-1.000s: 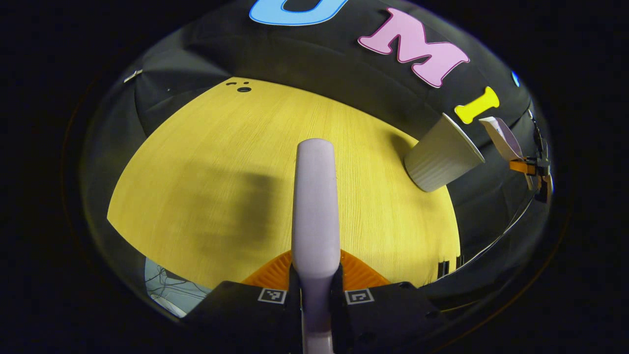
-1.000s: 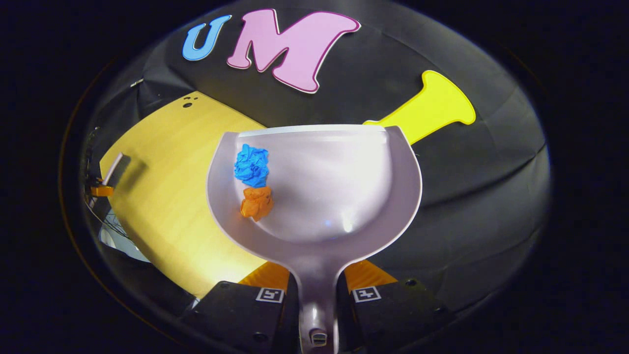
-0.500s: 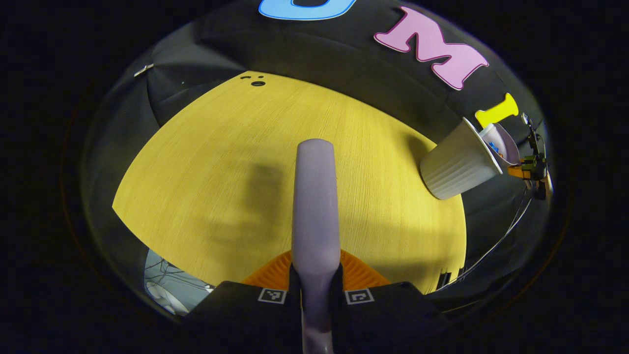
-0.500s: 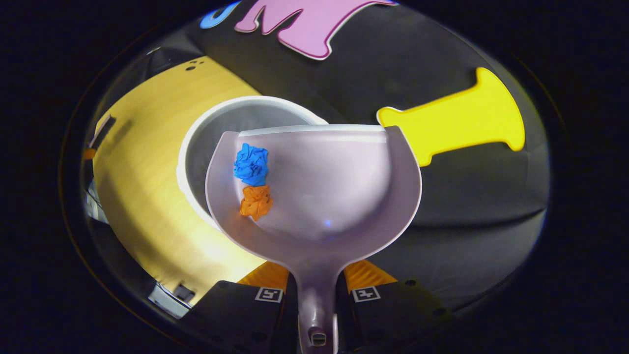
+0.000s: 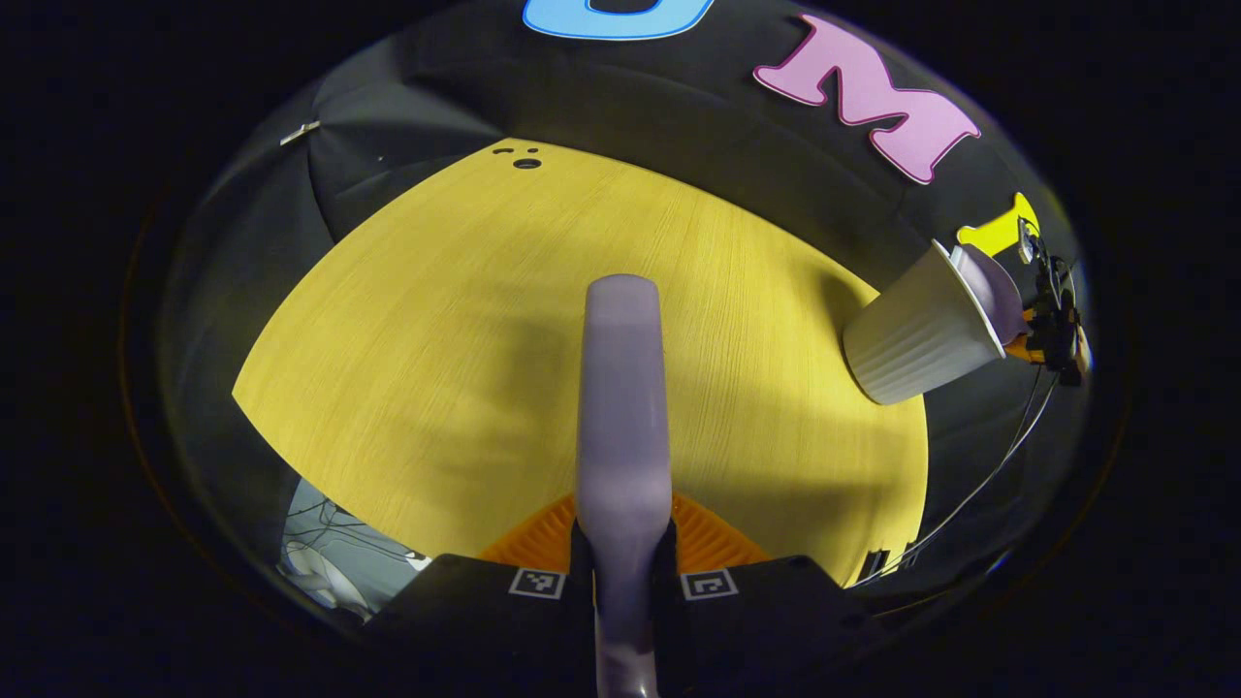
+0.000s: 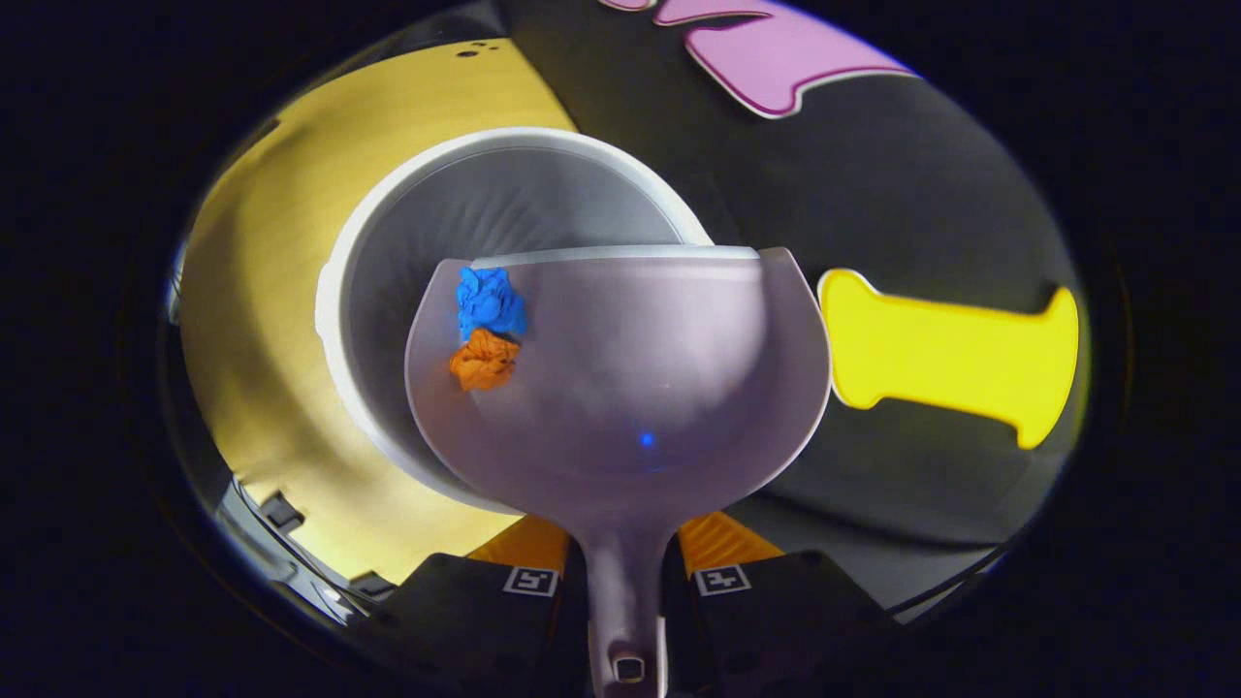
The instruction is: Pick up the small broom and dustpan from the desktop, sweep the trash into the dustpan with the broom, and then empty the trash into the garbage bin.
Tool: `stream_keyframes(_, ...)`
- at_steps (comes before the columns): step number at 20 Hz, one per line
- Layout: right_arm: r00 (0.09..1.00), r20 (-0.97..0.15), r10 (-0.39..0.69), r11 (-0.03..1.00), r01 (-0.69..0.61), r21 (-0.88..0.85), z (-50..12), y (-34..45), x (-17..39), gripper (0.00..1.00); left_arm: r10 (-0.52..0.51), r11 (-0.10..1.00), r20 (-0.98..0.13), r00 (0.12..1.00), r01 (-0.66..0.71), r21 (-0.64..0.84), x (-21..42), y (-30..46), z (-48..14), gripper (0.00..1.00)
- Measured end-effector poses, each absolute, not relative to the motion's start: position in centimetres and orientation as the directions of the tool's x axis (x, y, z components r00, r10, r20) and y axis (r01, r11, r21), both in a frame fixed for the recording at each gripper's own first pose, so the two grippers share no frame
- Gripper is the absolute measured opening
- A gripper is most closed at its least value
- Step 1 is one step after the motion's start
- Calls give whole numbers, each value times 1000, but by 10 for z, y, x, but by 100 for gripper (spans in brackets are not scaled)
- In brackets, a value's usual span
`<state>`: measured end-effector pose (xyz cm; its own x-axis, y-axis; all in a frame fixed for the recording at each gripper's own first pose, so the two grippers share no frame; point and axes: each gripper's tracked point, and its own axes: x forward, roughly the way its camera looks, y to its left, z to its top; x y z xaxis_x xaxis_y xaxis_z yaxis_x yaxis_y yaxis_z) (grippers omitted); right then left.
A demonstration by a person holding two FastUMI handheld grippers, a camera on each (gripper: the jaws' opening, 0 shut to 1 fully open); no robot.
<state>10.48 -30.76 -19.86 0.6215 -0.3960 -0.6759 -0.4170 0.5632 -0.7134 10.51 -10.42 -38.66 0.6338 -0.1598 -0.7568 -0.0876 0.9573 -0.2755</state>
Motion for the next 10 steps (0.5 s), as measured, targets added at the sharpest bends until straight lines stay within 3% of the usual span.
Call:
stream_keyframes(2,653,-648,-392,464,-468,-752,-199,-317,110,41,-163,958,-763,626,-83,-273,104,-110,-389,30)
stream_keyframes(4,686,-599,-414,371,-473,-799,-192,-338,113,36,-159,963,-767,622,-75,-260,103,-110,-390,31)
stream_keyframes(9,699,-557,-448,306,-466,-830,-191,-341,118,36,-168,964,-756,633,-53,-259,107,-113,-387,28)
stream_keyframes(10,700,-553,-452,308,-460,-833,-191,-342,117,32,-165,966,-754,636,-49,-252,110,-113,-387,29)
